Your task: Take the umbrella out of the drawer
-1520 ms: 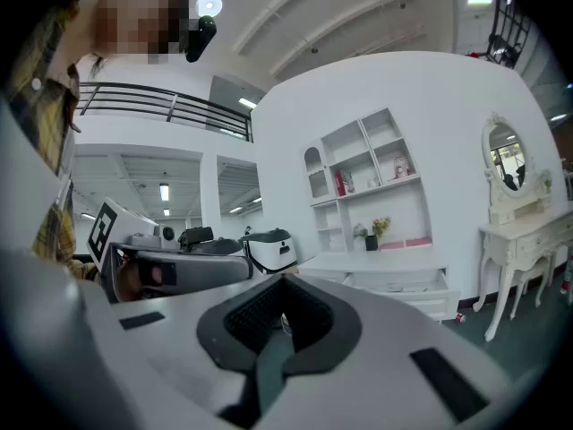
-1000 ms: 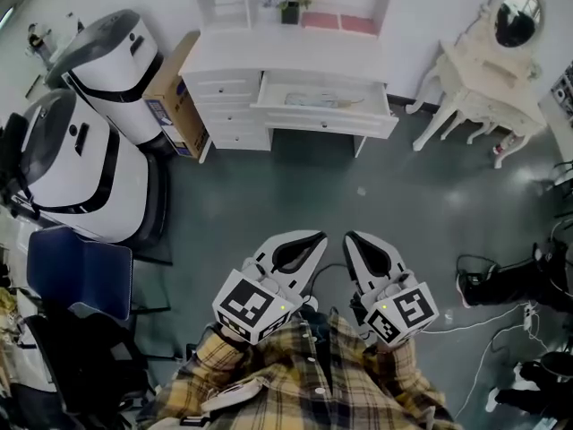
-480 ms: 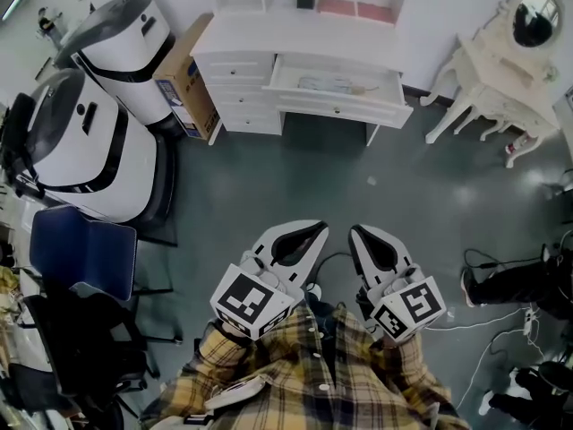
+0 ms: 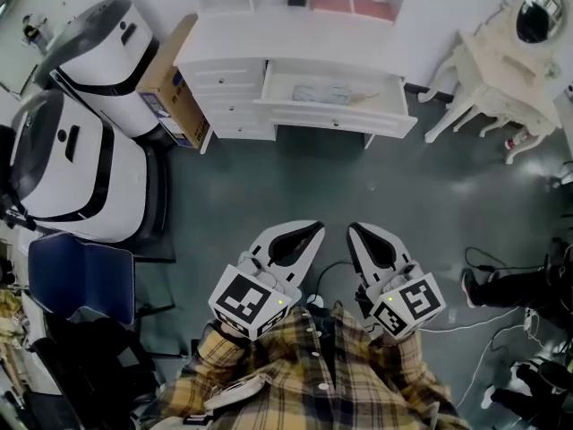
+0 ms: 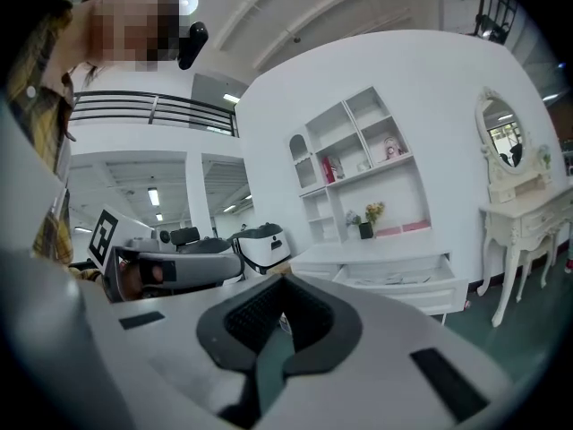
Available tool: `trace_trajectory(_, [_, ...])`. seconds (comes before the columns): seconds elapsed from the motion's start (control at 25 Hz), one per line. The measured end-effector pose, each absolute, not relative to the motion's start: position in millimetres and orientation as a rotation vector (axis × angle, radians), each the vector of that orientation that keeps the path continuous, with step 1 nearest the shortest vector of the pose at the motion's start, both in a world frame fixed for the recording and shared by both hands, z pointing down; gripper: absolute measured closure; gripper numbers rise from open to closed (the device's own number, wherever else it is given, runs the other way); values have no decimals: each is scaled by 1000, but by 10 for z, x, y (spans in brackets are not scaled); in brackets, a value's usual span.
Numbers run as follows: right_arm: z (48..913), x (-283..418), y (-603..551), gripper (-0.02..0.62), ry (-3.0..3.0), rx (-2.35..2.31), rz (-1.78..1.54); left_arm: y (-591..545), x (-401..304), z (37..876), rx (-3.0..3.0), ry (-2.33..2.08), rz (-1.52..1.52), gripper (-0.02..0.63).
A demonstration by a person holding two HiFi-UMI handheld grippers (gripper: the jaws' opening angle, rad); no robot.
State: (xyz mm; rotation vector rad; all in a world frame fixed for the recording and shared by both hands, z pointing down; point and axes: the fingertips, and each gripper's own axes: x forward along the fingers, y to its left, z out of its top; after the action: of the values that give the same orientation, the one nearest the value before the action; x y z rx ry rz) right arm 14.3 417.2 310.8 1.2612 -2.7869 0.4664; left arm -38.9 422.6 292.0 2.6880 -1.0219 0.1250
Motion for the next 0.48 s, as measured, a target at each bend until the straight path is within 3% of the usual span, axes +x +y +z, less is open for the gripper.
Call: trace_trajectory(0.48, [3043,-44,2710,578,-2758,1321,456,2761,-615,2830,2728,-968,129,584])
